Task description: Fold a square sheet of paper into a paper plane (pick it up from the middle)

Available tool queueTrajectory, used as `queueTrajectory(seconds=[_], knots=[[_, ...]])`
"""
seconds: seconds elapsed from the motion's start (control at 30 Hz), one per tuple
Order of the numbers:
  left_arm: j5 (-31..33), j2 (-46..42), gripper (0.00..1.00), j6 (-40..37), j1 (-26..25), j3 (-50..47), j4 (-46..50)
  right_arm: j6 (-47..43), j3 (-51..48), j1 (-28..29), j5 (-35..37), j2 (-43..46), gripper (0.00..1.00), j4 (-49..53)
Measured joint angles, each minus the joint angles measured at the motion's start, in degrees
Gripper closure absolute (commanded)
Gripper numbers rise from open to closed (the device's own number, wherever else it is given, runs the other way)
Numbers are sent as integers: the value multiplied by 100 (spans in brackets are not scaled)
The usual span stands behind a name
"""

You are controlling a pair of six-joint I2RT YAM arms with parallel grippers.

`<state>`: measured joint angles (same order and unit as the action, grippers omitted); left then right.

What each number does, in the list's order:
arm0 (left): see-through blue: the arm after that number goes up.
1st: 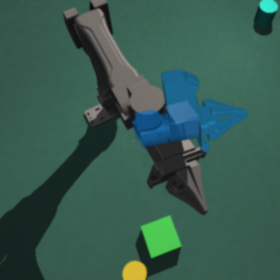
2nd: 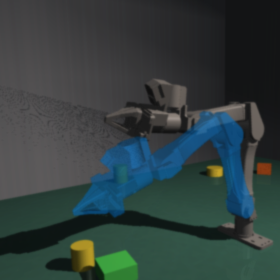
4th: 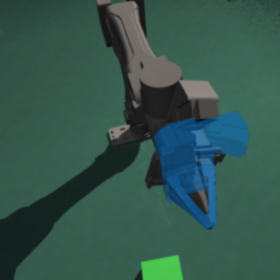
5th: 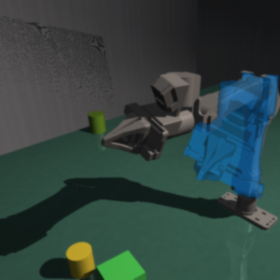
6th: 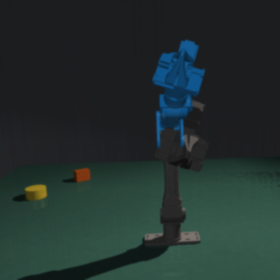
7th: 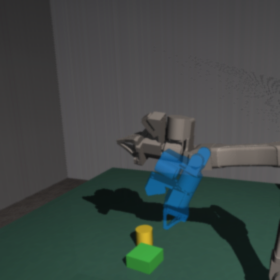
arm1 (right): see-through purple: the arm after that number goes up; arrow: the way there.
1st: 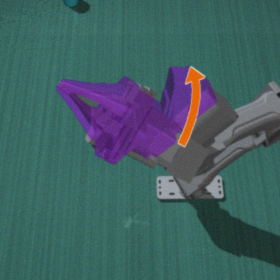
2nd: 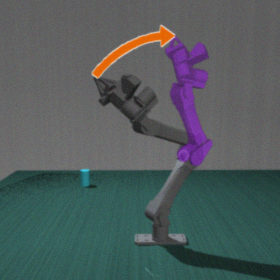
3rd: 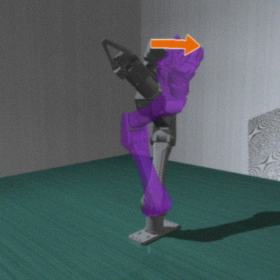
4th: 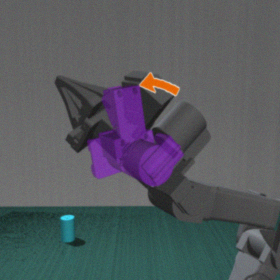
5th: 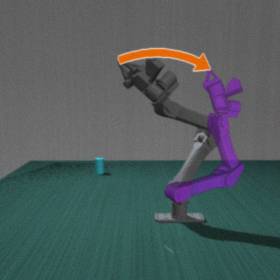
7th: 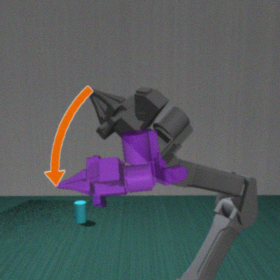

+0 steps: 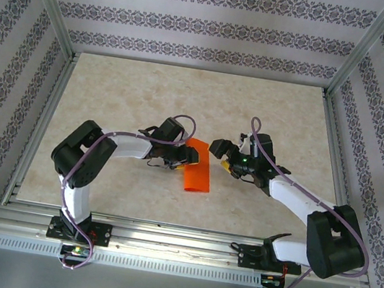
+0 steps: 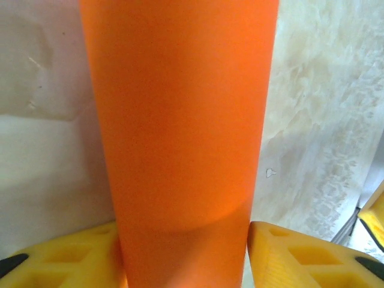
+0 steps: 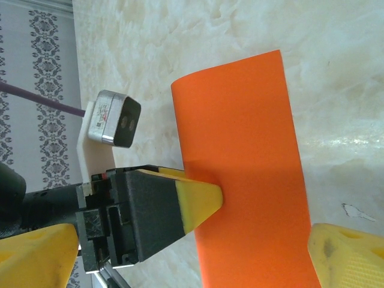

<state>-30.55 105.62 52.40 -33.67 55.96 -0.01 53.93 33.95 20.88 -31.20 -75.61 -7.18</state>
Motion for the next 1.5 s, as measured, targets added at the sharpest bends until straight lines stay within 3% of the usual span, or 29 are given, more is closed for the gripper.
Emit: queueTrajectory(seconds=[0.3,0.8,1.07,1.33,1.5], knots=[[234,-109,34,-133,-11,55,299,42,4,2,-2,-2,2,0],[728,-227,33,-551,-9,280,1147,149,81,76,-79,-170,2,-170],[909,-245,37,-660,-9,341,1357,151,81,76,-85,-170,3,-212],[1141,-291,46,-682,-9,284,1394,168,83,103,-131,-291,12,-254],[1220,-306,45,-723,-9,275,1464,170,98,179,-173,-398,16,-258]])
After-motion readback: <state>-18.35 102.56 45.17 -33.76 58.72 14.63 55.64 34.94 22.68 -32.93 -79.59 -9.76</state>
